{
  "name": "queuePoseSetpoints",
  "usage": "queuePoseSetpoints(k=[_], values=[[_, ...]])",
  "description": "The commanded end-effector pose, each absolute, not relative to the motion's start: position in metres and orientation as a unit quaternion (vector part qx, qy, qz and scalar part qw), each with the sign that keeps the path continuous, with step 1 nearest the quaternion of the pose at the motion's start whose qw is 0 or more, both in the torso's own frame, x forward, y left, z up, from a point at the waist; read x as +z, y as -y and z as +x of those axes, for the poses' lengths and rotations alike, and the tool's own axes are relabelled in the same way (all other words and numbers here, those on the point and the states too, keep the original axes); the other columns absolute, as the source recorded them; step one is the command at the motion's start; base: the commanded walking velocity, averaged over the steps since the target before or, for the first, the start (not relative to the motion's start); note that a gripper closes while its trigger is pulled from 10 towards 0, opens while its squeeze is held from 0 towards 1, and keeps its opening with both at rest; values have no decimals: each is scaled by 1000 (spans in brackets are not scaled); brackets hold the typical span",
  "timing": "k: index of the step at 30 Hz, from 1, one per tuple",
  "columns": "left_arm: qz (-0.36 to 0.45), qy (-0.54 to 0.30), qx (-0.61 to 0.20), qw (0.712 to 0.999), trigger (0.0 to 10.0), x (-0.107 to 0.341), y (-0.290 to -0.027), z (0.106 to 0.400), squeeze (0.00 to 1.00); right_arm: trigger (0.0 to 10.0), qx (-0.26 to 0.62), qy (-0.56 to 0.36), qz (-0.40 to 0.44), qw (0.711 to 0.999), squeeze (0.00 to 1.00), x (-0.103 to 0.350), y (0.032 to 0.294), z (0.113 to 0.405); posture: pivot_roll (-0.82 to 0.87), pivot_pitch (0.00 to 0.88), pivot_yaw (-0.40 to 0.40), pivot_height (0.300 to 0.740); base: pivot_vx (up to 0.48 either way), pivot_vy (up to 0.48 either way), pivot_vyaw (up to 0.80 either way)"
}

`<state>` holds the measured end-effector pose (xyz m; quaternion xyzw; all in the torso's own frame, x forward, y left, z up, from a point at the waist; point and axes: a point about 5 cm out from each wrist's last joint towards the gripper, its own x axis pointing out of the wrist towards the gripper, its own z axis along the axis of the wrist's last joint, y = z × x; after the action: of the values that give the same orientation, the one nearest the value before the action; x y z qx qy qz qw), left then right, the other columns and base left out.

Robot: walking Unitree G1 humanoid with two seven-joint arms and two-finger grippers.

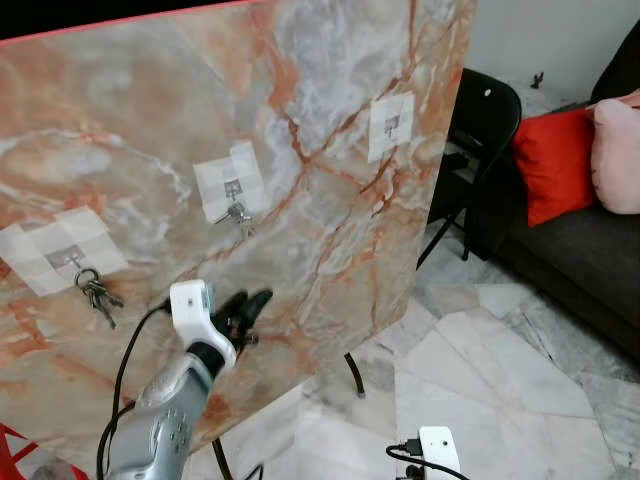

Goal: Hang keys on a hook

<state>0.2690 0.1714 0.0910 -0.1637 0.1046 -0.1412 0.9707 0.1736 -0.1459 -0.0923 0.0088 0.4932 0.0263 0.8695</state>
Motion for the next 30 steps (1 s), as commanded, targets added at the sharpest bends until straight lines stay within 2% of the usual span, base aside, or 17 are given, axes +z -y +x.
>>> queuePoseSetpoints(k=[1,3,6,14,16,23,30], values=[[-148,-99,-151,972,10000,95,-170,270,0,10000,25,-499,10,866,0,-94,146,171,8,0,-9,740,0,0,0],[-129,-119,-144,974,10000,84,-176,266,0,10000,25,-499,10,866,0,-94,146,171,11,0,-7,740,0,0,0],[-62,-215,-70,972,10000,29,-213,249,0,10000,25,-499,10,866,0,-94,145,171,3,0,-1,740,0,0,0],[-20,-313,9,949,10000,-17,-242,222,0,10000,22,-499,10,866,0,-94,144,171,-1,0,-1,740,0,0,0],[-15,-358,51,932,10000,-37,-251,203,0,10000,21,-499,11,866,0,-93,144,171,0,0,-8,740,0,0,0],[-5,-388,64,919,10000,-50,-252,189,0,10000,21,-499,10,866,0,-93,145,172,4,0,-13,740,0,0,0],[46,-452,61,889,10000,-74,-249,165,0,10000,21,-498,9,867,0,-93,145,174,4,0,-18,740,0,0,0]])
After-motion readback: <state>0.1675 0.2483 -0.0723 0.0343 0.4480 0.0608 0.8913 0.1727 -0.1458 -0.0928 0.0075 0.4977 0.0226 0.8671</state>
